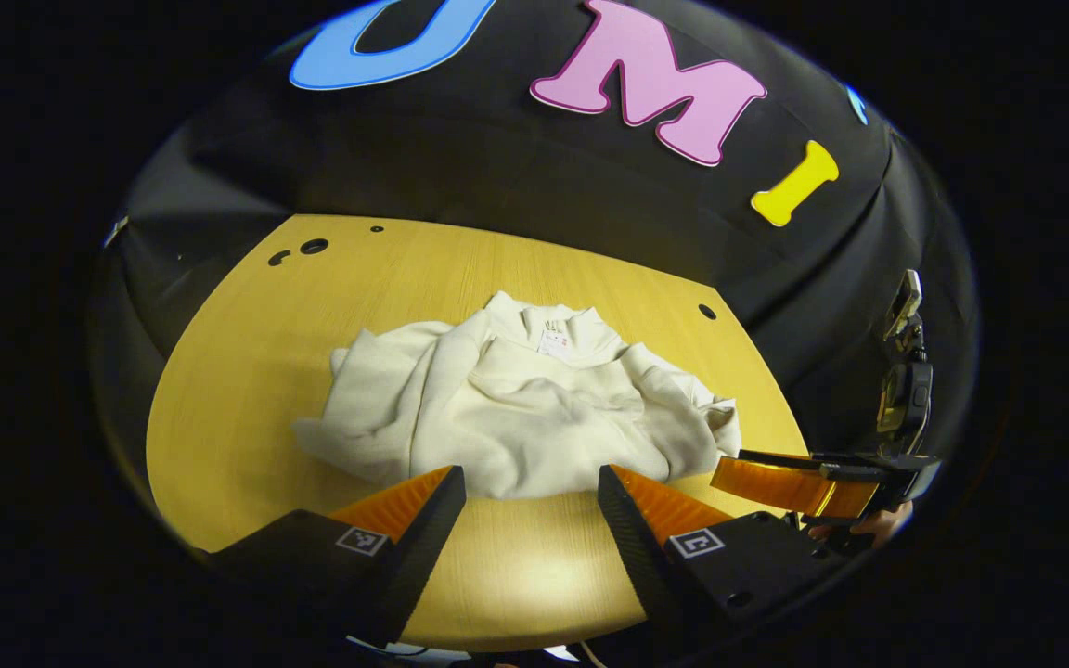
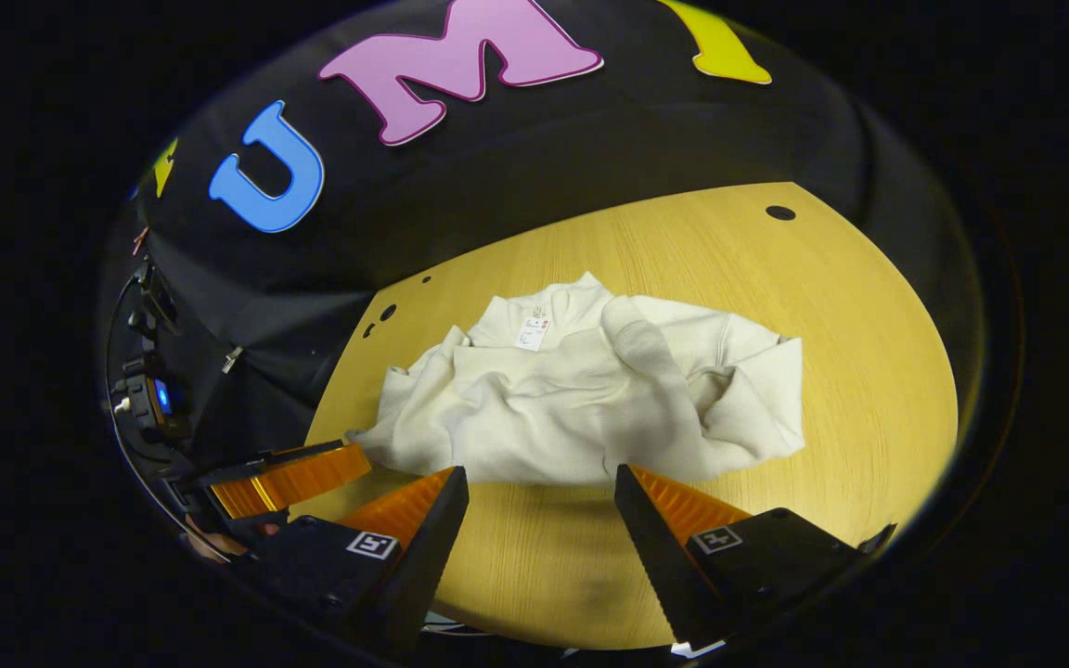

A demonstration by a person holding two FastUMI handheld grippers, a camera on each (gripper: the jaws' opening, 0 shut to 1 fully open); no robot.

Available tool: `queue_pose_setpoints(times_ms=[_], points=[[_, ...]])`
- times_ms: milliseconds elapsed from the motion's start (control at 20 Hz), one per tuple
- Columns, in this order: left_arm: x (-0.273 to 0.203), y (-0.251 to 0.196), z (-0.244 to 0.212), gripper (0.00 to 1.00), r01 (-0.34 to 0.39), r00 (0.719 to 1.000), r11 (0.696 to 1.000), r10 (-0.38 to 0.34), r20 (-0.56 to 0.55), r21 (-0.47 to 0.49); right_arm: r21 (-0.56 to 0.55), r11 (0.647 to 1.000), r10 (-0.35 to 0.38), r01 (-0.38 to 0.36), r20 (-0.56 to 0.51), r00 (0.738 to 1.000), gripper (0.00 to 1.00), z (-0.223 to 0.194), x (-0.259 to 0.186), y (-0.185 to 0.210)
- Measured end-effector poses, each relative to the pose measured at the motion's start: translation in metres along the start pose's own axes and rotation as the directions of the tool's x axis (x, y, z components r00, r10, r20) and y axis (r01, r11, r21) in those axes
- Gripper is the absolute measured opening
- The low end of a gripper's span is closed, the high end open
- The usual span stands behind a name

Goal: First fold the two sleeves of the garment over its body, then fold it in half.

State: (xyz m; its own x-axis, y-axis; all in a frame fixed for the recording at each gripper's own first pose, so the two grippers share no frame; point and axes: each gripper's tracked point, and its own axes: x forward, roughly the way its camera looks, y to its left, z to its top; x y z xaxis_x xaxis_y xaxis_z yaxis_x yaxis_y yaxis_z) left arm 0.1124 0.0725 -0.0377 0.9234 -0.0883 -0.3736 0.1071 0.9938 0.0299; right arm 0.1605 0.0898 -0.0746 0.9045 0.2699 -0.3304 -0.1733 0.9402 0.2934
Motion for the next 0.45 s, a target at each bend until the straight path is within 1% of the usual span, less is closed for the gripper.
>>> queue_pose_setpoints(times_ms=[100, 150, 200, 300, 450], points=[[-0.006, -0.004, -0.007, 0.94, -0.001, 1.0, 1.0, 0.002, 0.01, -0.017, 0.008, 1.0, 0.005, -0.005, 0.008, 1.0, 0.98, -0.007, -0.007, 0.002], [-0.007, -0.006, -0.011, 0.89, -0.001, 1.0, 1.0, 0.001, 0.008, -0.013, 0.008, 1.0, 0.01, -0.01, 0.015, 1.0, 0.98, -0.01, -0.01, 0.004], [-0.01, -0.007, -0.015, 0.94, -0.001, 1.0, 1.0, 0.001, 0.0, -0.01, 0.002, 1.0, 0.01, -0.01, 0.016, 1.0, 0.98, -0.014, -0.012, 0.004], [-0.013, -0.015, -0.023, 0.94, 0.012, 1.0, 1.0, -0.012, -0.009, -0.026, -0.008, 1.0, 0.006, -0.006, 0.013, 1.0, 0.98, -0.021, -0.015, 0.001], [-0.014, -0.01, -0.026, 0.94, -0.012, 1.0, 1.0, 0.012, -0.025, -0.017, 0.02, 1.0, 0.014, -0.015, 0.031, 0.999, 0.98, -0.016, -0.017, -0.001]])
